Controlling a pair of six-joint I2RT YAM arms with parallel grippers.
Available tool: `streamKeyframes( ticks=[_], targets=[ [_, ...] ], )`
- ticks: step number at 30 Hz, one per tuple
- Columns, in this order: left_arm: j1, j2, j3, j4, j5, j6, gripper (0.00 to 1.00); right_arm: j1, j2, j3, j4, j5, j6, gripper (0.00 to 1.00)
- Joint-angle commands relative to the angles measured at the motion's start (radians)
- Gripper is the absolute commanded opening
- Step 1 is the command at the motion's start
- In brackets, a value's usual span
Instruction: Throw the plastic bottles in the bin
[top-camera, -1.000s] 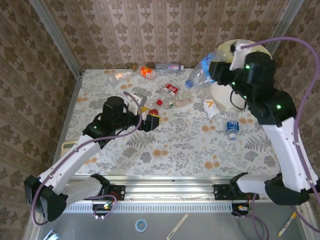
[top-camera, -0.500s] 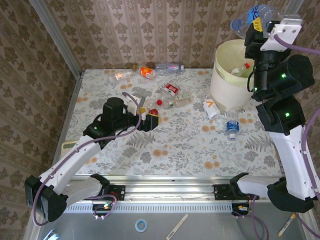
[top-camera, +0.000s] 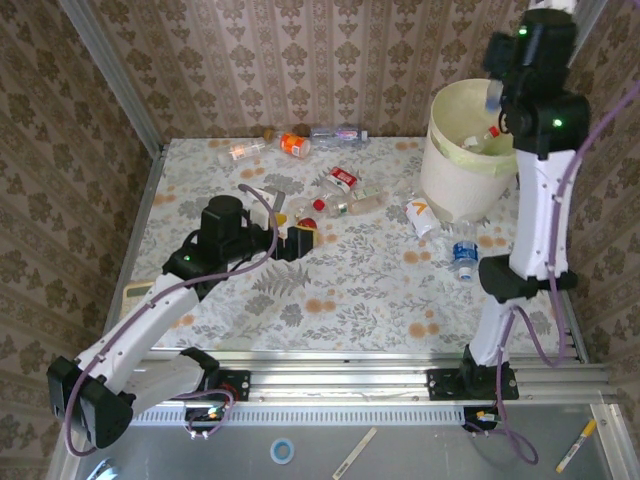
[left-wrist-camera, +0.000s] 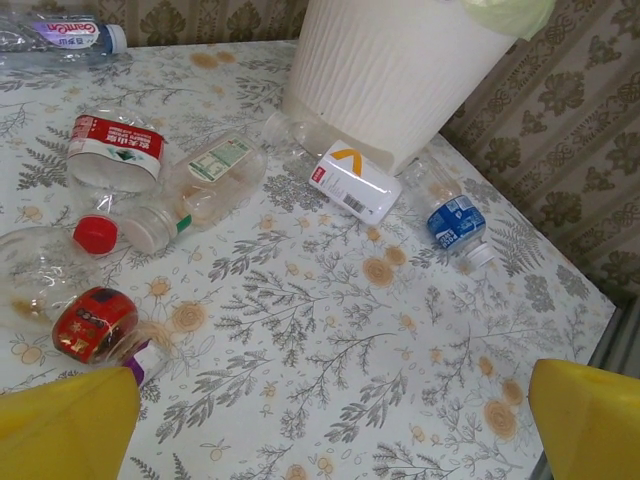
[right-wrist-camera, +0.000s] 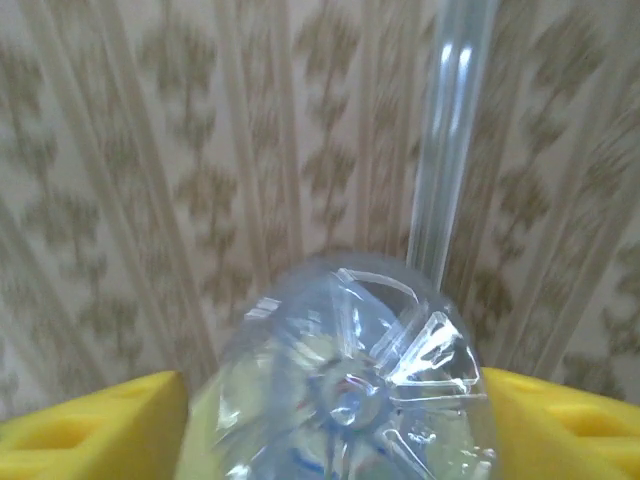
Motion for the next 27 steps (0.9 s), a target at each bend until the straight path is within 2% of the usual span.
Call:
streamKeyframes(
  ticks=[1, 7, 16, 21, 27],
  targets=[
    [0.010, -0.023, -0.011, -0.017, -0.008, -0.016, 1.00, 0.001, -0.018, 0.000, -0.297, -0.069, 0.113, 0.82],
    [0.027, -0.036, -0.016, -0.033, -0.002, -0.016, 1.00, 0.001, -0.244, -0.349, -0.154, -0.181, 0.160, 0.86],
    [0.045, -0.025, 0.004, -0.019, 0.025, -0.024, 1.00, 0.003, -0.471, -0.715, -0.239, -0.348, 0.282, 0.88],
    [0.047, -0.008, 0.022, -0.009, 0.043, -0.034, 1.00, 0.004, -0.632, -1.049, -0.210, -0.398, 0.356, 0.90],
    [0.049, -0.001, 0.030, -0.011, 0.052, -0.040, 1.00, 0.004, -0.749, -1.368, -0.158, -0.414, 0.421, 0.91]
  ],
)
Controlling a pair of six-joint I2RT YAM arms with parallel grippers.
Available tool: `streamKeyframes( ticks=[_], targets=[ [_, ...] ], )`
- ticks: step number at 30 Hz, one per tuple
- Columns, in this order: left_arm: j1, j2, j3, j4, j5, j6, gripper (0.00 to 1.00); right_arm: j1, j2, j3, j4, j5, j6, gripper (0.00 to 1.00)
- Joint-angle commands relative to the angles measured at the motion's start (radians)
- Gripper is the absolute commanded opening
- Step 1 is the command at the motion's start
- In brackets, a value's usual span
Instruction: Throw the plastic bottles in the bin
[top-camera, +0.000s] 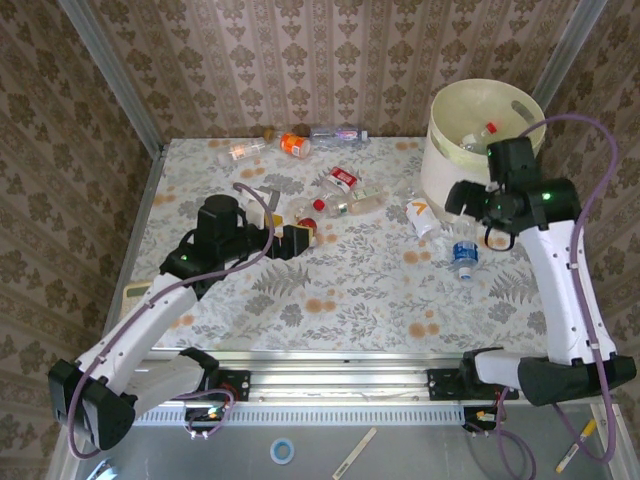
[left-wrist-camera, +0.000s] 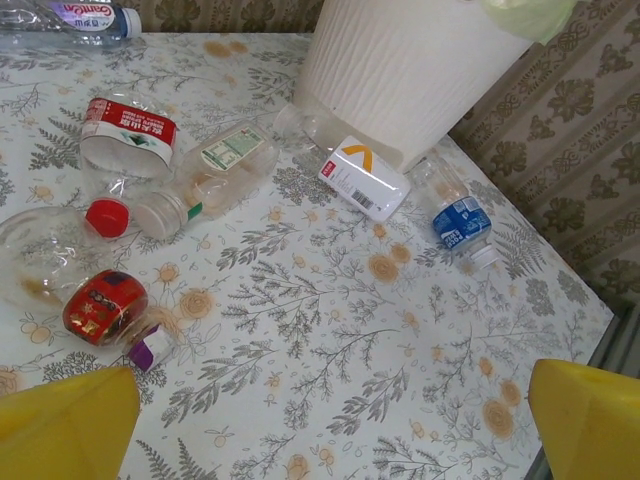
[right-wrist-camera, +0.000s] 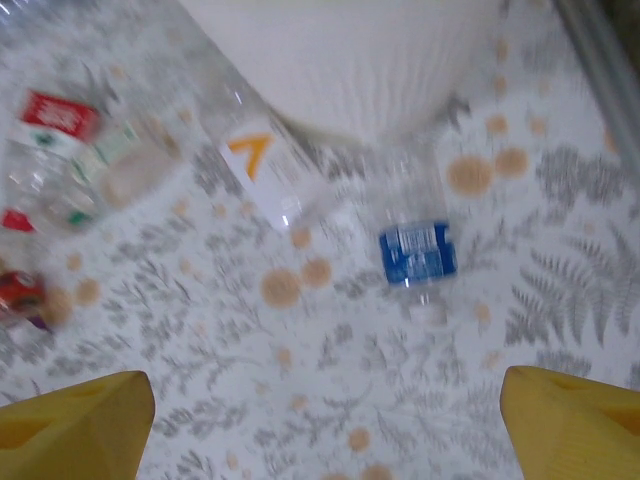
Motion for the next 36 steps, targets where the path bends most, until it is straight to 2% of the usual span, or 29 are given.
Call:
streamKeyframes(
  ticks=[1, 6, 9, 18, 23, 36],
  targets=[
    [0.010, 0.004, 0.033, 0.007, 0.024, -0.016, 1.00, 0.004, -0.071, -0.128, 0.032, -0.036, 0.074, 0.91],
    [0.010, 0.004, 0.038, 0.002, 0.025, -0.016, 1.00, 0.003, -0.131, -0.356, 0.154, -0.038, 0.079, 0.91],
    [0.012, 0.004, 0.041, -0.008, 0.025, -0.013, 1.00, -0.008, -0.119, -0.429, 0.215, -0.021, 0.048, 0.91],
    [0.015, -0.026, 0.042, -0.038, 0.012, -0.009, 1.00, -0.123, -0.033, -0.512, 0.390, -0.008, -0.090, 0.90],
    [0.020, -0.045, 0.042, -0.050, 0.008, -0.009, 1.00, -0.183, 0.022, -0.544, 0.488, -0.060, -0.180, 0.89],
    [0.026, -0.077, 0.062, -0.069, 0.005, -0.005, 1.00, -0.251, 0.208, -0.599, 0.684, -0.167, -0.361, 0.87]
  ],
)
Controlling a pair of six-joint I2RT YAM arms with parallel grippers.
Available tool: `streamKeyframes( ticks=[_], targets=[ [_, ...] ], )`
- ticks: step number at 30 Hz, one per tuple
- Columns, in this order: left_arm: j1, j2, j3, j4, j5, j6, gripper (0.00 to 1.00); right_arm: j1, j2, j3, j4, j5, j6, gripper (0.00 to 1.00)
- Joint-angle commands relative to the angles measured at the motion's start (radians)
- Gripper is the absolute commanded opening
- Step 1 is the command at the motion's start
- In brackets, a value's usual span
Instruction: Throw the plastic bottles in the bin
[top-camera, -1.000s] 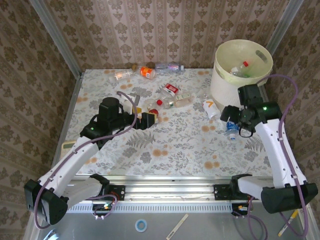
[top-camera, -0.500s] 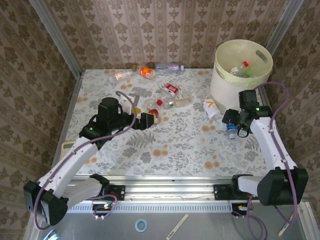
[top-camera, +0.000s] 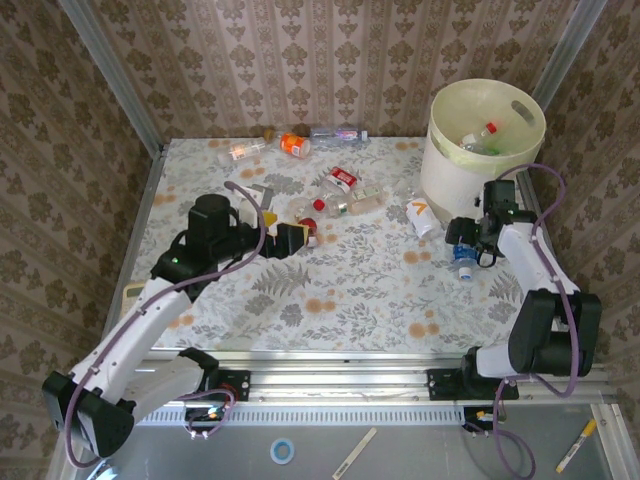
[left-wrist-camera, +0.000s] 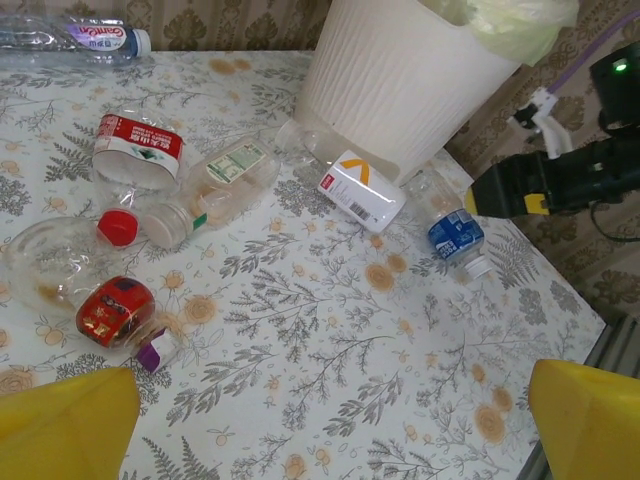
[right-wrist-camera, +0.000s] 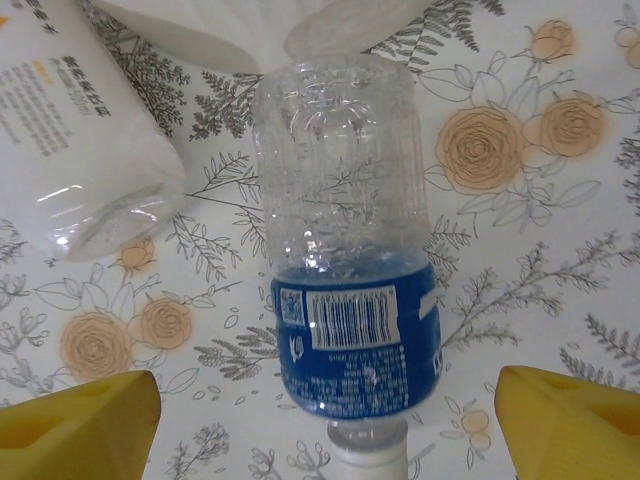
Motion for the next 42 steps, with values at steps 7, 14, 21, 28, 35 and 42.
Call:
streamKeyframes(
  ticks=[7, 14, 21, 28, 35, 42],
  targets=[
    [0.008, -0.056, 0.036, -0.053, -0.016, -0.002, 1.00, -0.019, 0.151, 0.011, 0.075, -0.044, -0.073, 0.85],
    [0.009, -0.075, 0.028, -0.062, -0.032, -0.009, 1.00, -0.019, 0.236, 0.041, 0.056, -0.009, -0.055, 0.79],
    [0.011, -0.085, 0.016, -0.062, -0.041, -0.012, 1.00, -0.020, 0.251, 0.039, 0.038, 0.010, -0.016, 0.62],
    [0.014, -0.086, 0.014, -0.060, -0.042, -0.008, 1.00, -0.020, 0.170, 0.003, 0.024, 0.014, 0.044, 0.56],
    [0.024, -0.079, 0.011, -0.050, -0.039, -0.013, 1.00, 0.003, -0.063, -0.106, 0.015, -0.003, 0.168, 0.49],
    [0.037, -0.057, 0.001, -0.034, -0.030, -0.019, 1.00, 0.095, -0.349, -0.240, -0.011, -0.011, 0.298, 0.46]
  ],
)
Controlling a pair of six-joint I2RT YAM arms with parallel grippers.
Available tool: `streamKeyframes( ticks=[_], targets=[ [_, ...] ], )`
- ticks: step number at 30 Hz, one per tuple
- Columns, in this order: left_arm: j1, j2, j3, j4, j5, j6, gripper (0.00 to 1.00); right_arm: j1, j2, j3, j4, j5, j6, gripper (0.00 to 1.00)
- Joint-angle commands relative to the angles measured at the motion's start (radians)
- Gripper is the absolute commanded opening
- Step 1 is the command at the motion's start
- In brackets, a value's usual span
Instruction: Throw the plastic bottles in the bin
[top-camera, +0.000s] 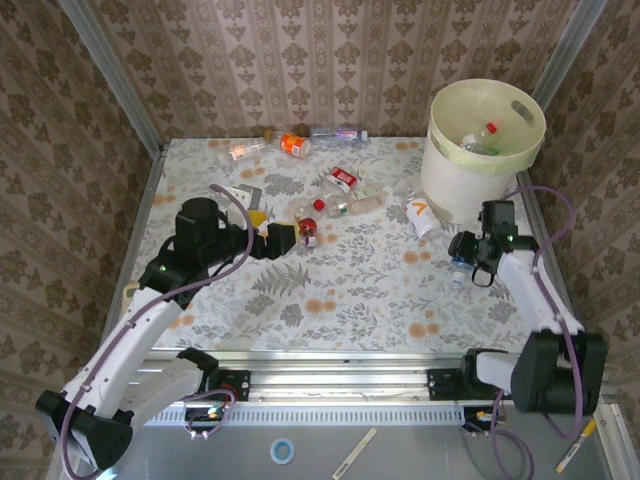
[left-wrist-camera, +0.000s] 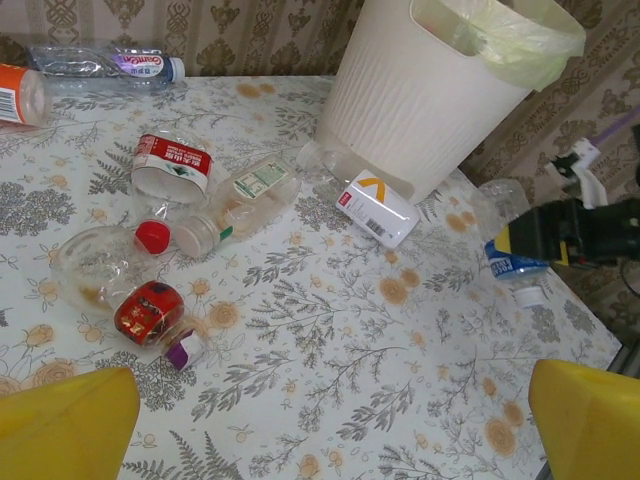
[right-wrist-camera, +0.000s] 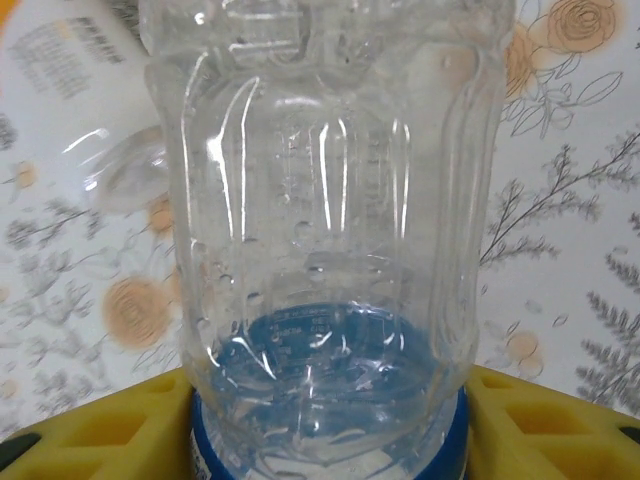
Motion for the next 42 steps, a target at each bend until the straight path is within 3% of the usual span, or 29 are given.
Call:
streamKeyframes(
  ticks=[1, 11, 16, 22, 30, 36, 42],
  targets=[
    [0.012, 0.014, -0.008, 0.020, 0.007, -0.022, 1.00, 0.060, -0.137, -0.059, -0.042, -0.003, 0.114, 0.45],
    [0.018, 0.069, -0.010, 0.081, 0.034, -0.043, 1.00, 0.312, -0.521, -0.147, -0.024, 0.024, 0.340, 0.37],
    [0.018, 0.087, -0.011, 0.097, 0.040, -0.054, 1.00, 0.465, -0.538, -0.098, 0.005, 0.048, 0.364, 0.36],
    [0.018, 0.090, -0.020, 0.096, 0.028, -0.077, 1.00, 0.686, -0.432, 0.014, 0.097, 0.165, 0.335, 0.36],
    [0.019, 0.068, -0.036, 0.058, -0.039, -0.113, 1.00, 0.959, -0.213, 0.263, 0.209, 0.363, 0.147, 0.36],
    [0.019, 0.055, -0.065, 0.056, -0.067, -0.158, 1.00, 0.991, -0.140, 0.474, 0.244, 0.453, -0.061, 0.33],
    [0.019, 0.052, -0.101, 0.097, -0.091, -0.195, 1.00, 0.987, -0.149, 0.587, 0.385, 0.551, -0.316, 0.31]
  ],
)
